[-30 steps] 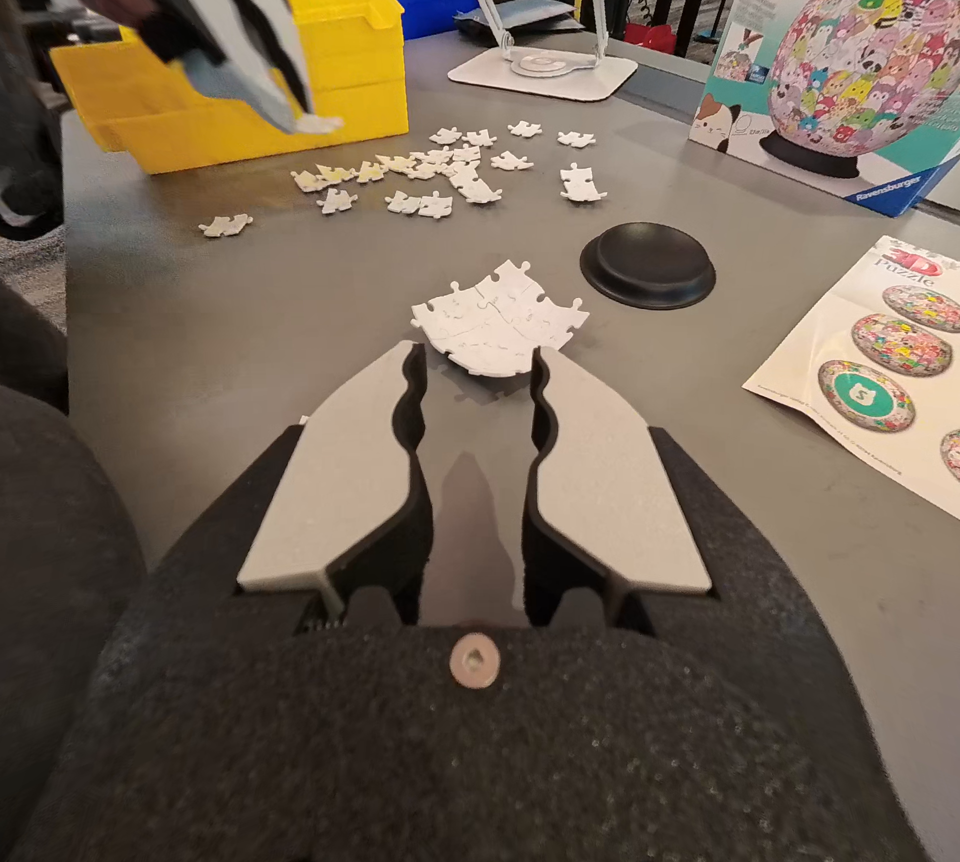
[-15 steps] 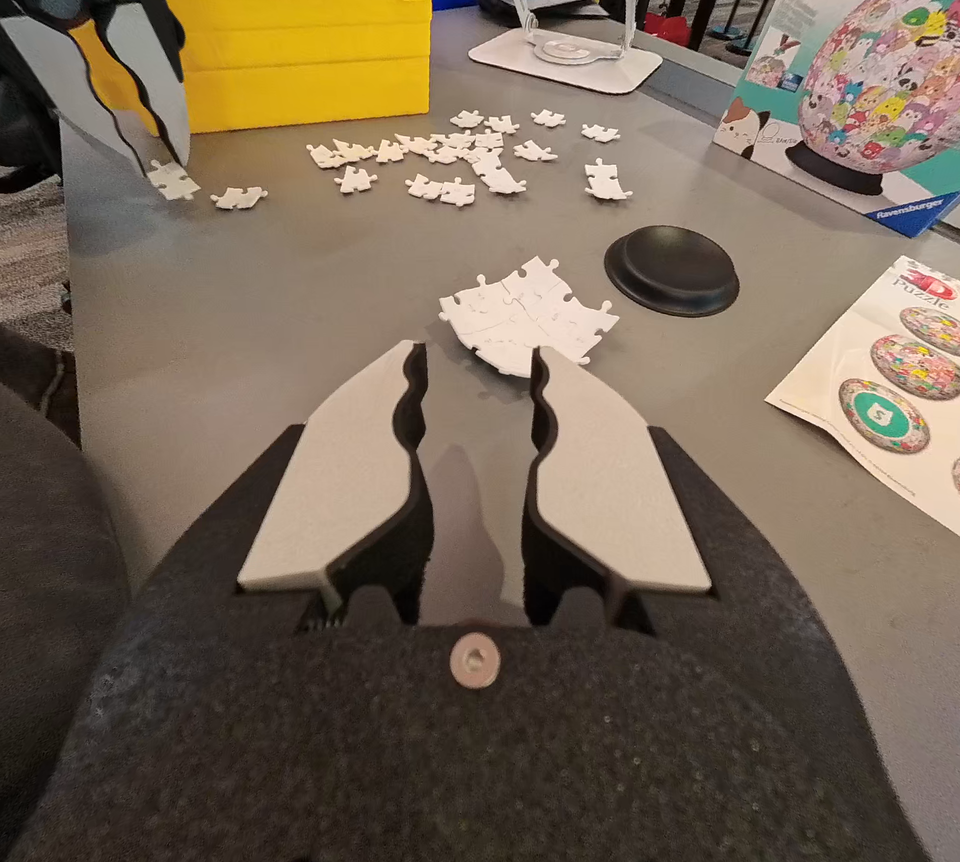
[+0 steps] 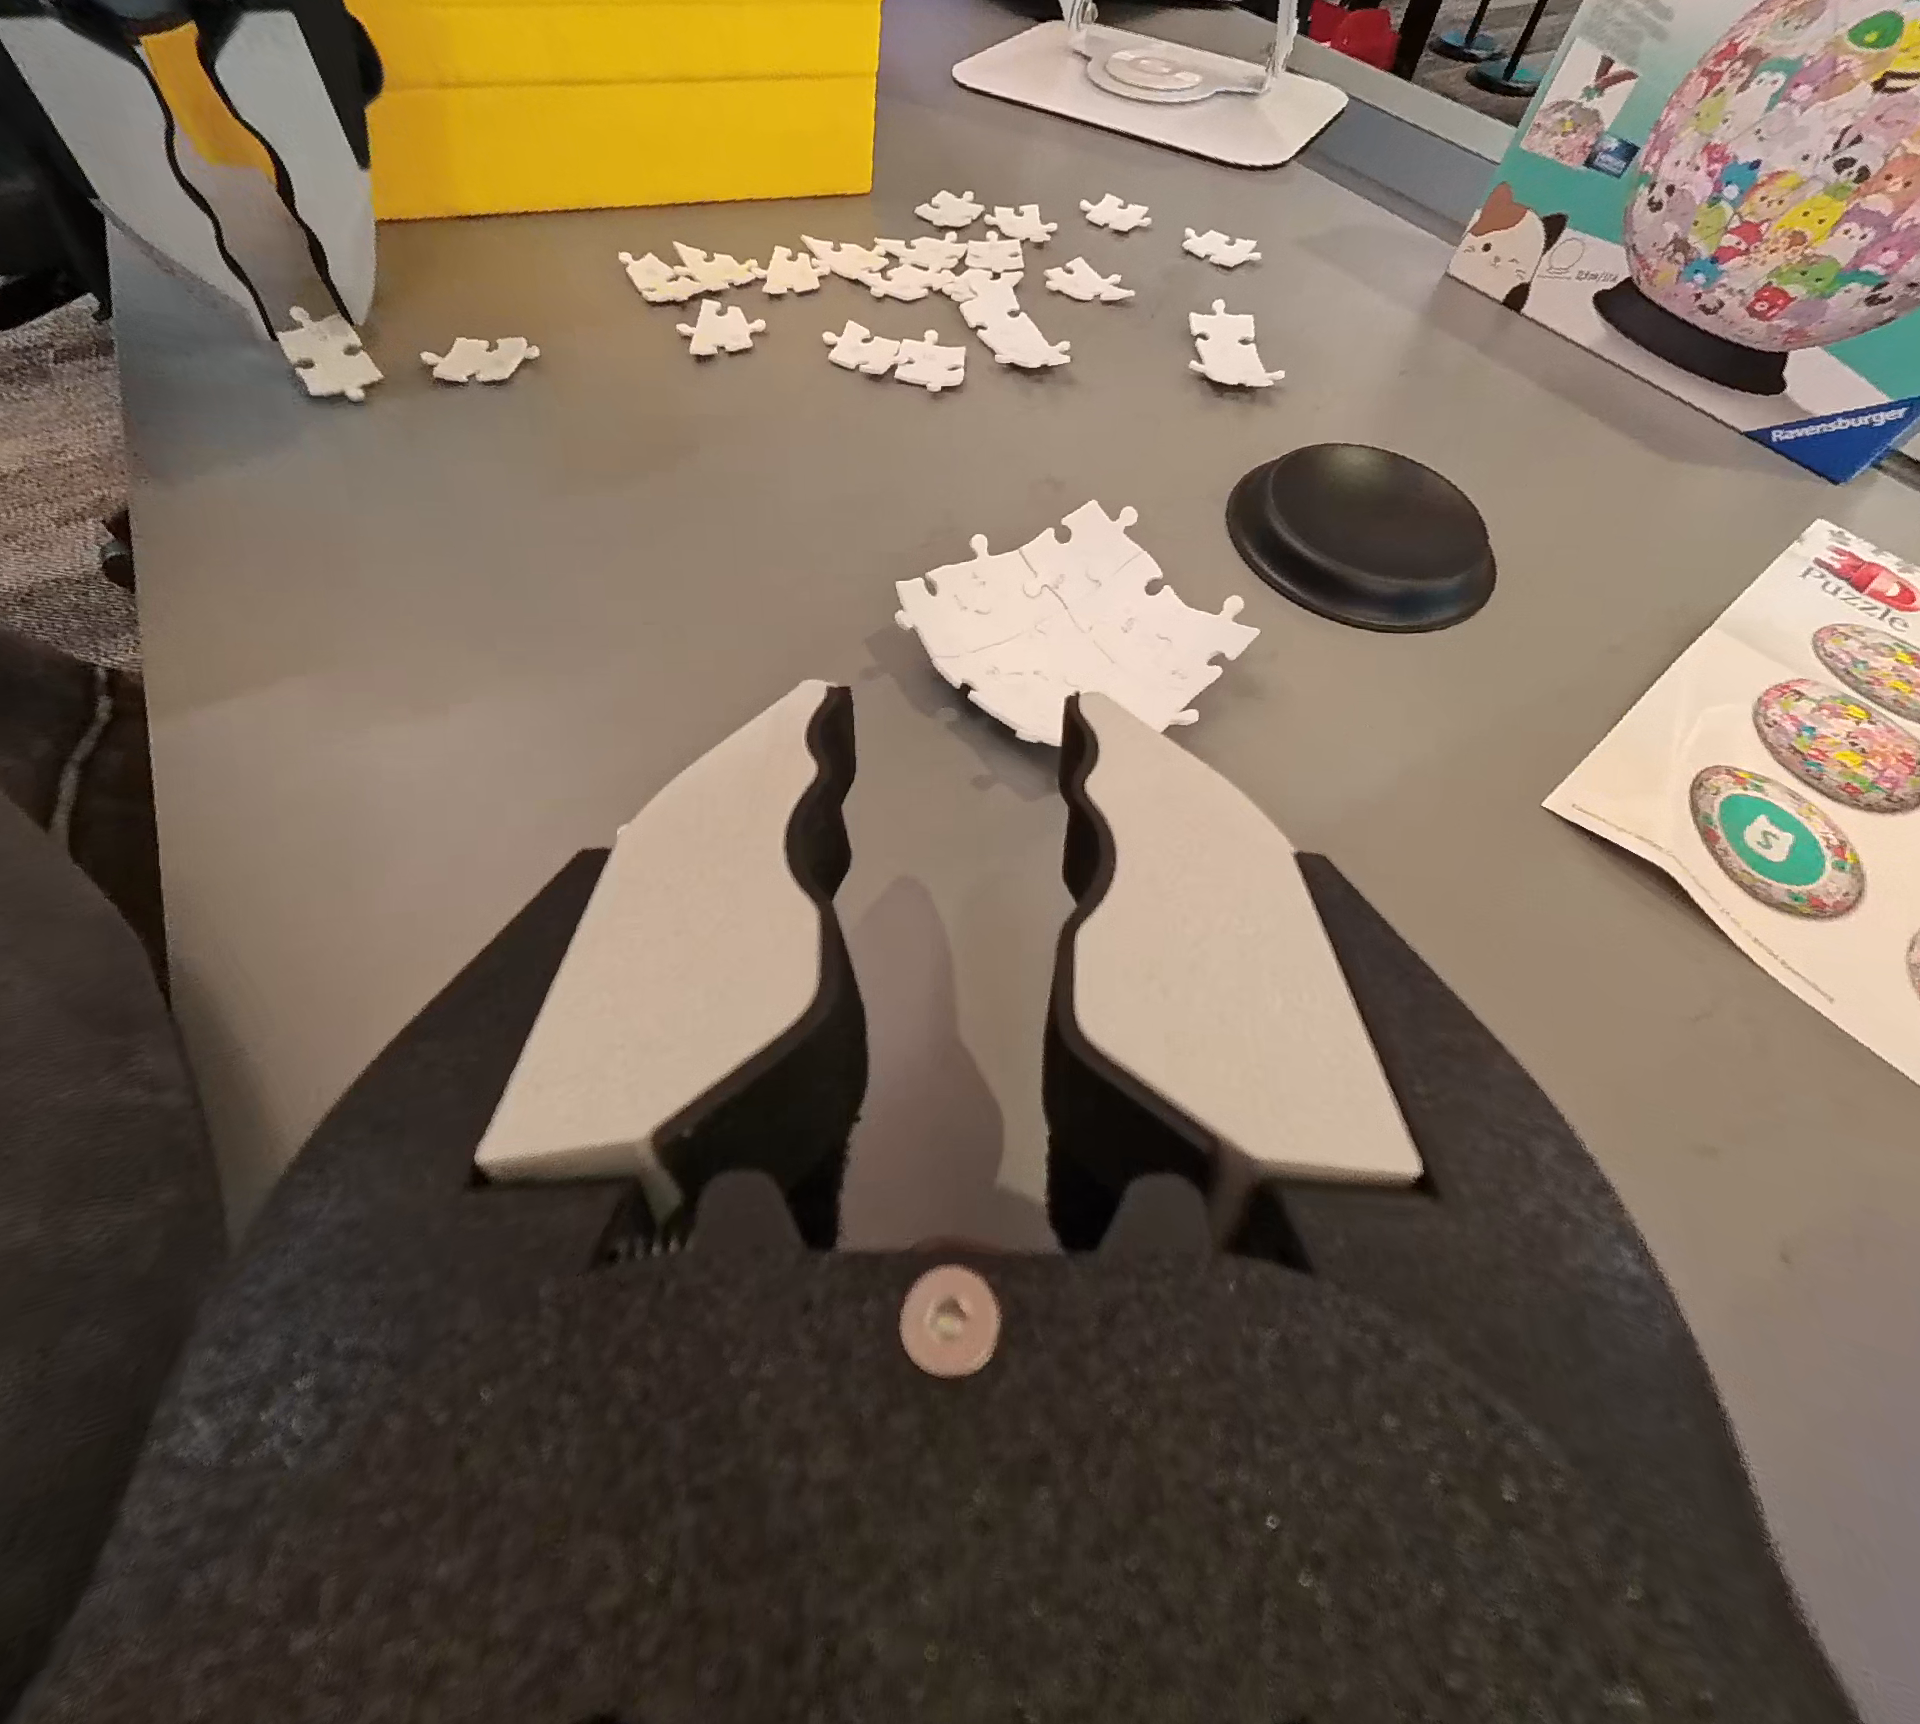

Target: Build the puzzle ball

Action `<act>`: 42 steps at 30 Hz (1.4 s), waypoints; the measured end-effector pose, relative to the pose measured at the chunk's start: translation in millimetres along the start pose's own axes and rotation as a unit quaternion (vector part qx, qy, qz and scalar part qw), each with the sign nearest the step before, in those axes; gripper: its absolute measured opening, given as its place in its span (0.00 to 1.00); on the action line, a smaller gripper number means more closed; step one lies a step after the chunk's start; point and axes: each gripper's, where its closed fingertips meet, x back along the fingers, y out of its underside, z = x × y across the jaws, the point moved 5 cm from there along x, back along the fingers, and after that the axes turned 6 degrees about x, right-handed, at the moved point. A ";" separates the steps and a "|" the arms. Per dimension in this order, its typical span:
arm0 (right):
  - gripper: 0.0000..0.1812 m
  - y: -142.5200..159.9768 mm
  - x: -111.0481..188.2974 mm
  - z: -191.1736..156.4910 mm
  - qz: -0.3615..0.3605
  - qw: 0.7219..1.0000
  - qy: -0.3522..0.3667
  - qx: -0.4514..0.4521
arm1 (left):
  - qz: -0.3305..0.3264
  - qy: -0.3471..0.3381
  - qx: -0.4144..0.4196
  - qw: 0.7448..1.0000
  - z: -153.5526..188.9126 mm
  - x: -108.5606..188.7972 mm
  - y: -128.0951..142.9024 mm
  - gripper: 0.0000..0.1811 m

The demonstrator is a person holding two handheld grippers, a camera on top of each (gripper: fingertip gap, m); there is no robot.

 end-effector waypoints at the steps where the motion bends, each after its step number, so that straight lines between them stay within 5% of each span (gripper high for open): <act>1: 0.21 0.0 0.2 -0.2 -0.001 1.000 0.001 0.001 | -0.002 0.000 -0.004 1.000 -0.5 0.2 -0.7 0.13; 6: 0.21 0.0 -0.1 -0.3 -0.002 1.000 0.001 0.001 | -0.003 -0.019 0.017 1.000 -8.9 2.6 3.9 0.29; 10: 0.21 -0.1 -0.5 -0.8 -0.004 1.000 0.000 0.002 | 0.041 -0.051 0.129 0.990 -19.2 18.0 11.6 0.32; 14: 0.21 -0.3 -0.8 -0.8 -0.004 1.000 0.001 0.004 | 0.159 -0.083 0.348 0.920 -31.5 24.7 3.9 0.29; 16: 0.21 0.2 -2.0 -1.2 -0.003 1.000 -0.003 0.002 | 0.203 -0.100 0.393 0.891 -31.5 20.2 -3.2 0.25; 23: 0.21 -0.8 -0.9 -2.8 0.000 1.000 -0.007 0.004 | 0.187 -0.091 0.389 0.897 -21.3 -7.9 -26.0 0.30; 27: 0.21 -2.5 1.4 -2.3 0.002 1.000 -0.004 0.006 | 0.200 -0.085 0.398 0.891 -25.0 -10.7 -29.2 0.15; 33: 0.21 -3.3 1.6 -2.4 0.003 1.000 -0.004 0.007 | 0.192 -0.081 0.388 0.898 -26.0 -9.0 -32.1 0.15; 36: 0.21 -3.7 1.9 -2.6 0.002 1.000 -0.002 0.009 | 0.214 -0.086 0.378 0.896 -38.4 8.2 -39.2 0.15; 42: 0.21 -5.0 4.6 -0.4 0.006 1.000 0.001 0.006 | 0.246 -0.171 0.349 0.888 -106.5 87.5 -57.0 0.15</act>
